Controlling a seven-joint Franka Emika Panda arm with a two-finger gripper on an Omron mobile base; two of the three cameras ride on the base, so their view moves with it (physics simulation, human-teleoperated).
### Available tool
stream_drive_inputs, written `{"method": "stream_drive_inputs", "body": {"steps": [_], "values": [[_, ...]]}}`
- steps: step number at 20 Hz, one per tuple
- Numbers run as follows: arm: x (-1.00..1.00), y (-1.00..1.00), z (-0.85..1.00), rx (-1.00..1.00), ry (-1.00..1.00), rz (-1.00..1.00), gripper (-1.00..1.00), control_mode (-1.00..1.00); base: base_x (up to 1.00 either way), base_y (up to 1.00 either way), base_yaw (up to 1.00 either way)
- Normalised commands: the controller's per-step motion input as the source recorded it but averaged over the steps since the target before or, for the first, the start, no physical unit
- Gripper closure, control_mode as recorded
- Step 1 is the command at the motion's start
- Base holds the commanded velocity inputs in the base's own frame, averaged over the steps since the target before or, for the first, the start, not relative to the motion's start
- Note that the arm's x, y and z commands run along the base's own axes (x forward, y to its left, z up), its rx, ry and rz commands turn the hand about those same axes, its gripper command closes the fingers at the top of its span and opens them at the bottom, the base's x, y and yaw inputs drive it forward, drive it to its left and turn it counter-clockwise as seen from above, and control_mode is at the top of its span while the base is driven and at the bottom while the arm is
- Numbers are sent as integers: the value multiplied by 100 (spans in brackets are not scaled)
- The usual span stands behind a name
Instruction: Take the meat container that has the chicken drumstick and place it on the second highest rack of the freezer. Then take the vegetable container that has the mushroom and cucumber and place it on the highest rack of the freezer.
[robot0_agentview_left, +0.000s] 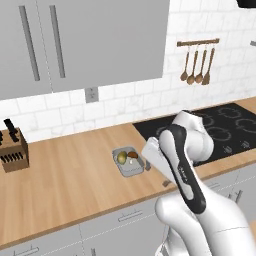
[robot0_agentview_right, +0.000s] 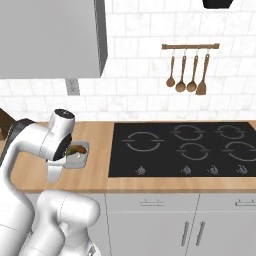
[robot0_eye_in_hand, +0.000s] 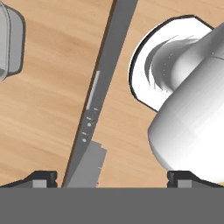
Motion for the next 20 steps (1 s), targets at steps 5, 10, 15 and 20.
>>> {"method": "stream_drive_inputs", "body": {"steps": [5, 10, 15, 20], "values": [[36, -3, 0, 0, 0, 0, -100, -100, 0, 0, 0], [37, -1, 0, 0, 0, -1, -100, -100, 0, 0, 0], [28, 0, -1, 0, 1, 0, -100, -100, 0, 0, 0], [19, -2, -21, 5, 8, -6, -100, -100, 0, 0, 0]]}}
